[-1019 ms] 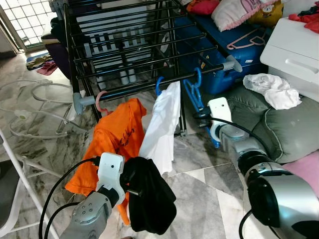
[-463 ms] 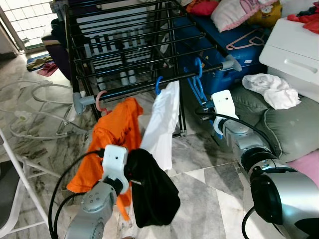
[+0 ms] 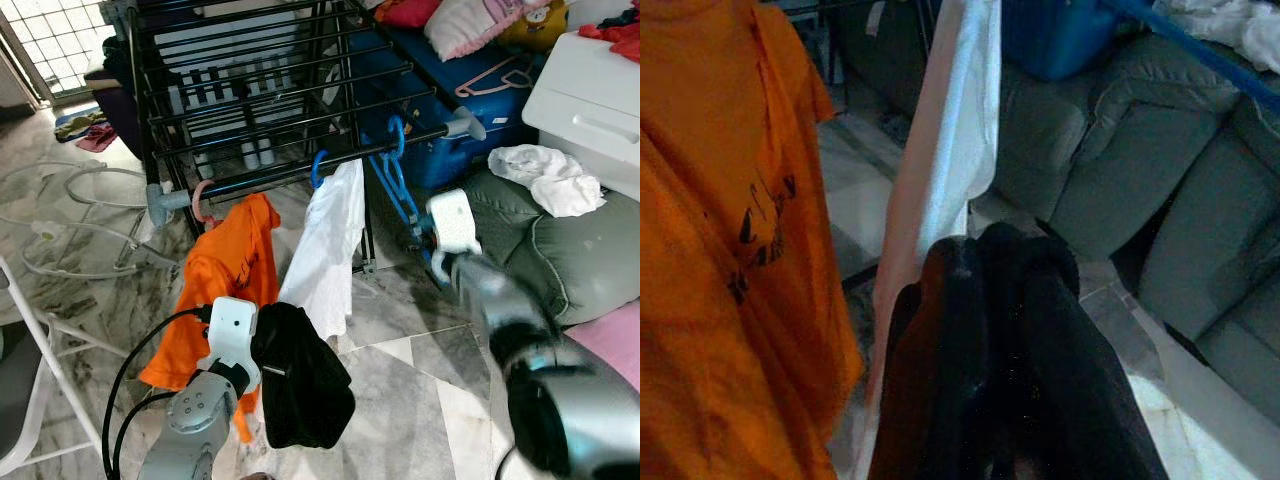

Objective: Hang hanger

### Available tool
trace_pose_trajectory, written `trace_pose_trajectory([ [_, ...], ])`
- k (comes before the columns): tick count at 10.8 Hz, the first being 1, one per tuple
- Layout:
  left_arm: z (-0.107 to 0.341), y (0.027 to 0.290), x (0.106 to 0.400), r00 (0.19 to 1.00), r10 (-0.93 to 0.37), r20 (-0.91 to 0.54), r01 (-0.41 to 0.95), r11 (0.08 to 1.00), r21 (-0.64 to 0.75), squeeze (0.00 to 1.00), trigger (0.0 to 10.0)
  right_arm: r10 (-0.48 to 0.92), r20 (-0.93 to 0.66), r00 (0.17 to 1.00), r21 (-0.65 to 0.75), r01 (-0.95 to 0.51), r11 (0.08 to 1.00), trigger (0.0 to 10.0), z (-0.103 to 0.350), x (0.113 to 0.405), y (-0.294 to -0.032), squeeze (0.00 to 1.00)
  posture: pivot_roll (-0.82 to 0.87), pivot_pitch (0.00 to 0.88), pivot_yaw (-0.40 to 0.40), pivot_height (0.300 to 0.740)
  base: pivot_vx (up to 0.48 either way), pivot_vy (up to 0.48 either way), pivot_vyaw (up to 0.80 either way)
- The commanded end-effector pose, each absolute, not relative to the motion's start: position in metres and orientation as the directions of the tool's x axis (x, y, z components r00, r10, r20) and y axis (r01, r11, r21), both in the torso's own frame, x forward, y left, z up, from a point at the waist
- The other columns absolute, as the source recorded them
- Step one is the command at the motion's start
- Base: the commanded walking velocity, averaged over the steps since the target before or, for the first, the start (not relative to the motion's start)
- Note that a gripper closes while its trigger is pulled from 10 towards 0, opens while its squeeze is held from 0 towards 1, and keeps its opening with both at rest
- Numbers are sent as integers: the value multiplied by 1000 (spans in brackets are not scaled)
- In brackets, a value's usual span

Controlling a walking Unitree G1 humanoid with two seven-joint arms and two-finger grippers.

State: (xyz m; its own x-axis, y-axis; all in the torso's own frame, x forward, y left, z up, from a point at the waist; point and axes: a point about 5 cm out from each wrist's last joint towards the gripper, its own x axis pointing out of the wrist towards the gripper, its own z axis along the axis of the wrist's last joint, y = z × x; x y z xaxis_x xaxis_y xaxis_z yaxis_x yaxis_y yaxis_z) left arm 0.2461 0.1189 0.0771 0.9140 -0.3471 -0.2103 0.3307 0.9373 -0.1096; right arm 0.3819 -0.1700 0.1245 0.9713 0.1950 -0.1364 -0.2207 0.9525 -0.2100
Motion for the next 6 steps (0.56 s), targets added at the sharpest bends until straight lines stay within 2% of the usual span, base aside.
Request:
trace_pose_trajectory([
  [1,84,119,251,923,-345,-173,334,938,-90,0,10000,197,-42,979,-188,-201,961,10000,139,385,-167,0,31,0,54,740,0,0,0],
  [4,89,109,253,928,-346,-137,334,937,-106,0,10000,121,-27,992,-135,-124,983,10000,119,370,-177,0,24,0,34,740,0,0,0],
  [6,90,103,250,930,-345,-131,330,936,-121,0,10000,78,-77,994,-108,-86,990,10000,99,355,-187,0,6,0,16,740,0,0,0],
])
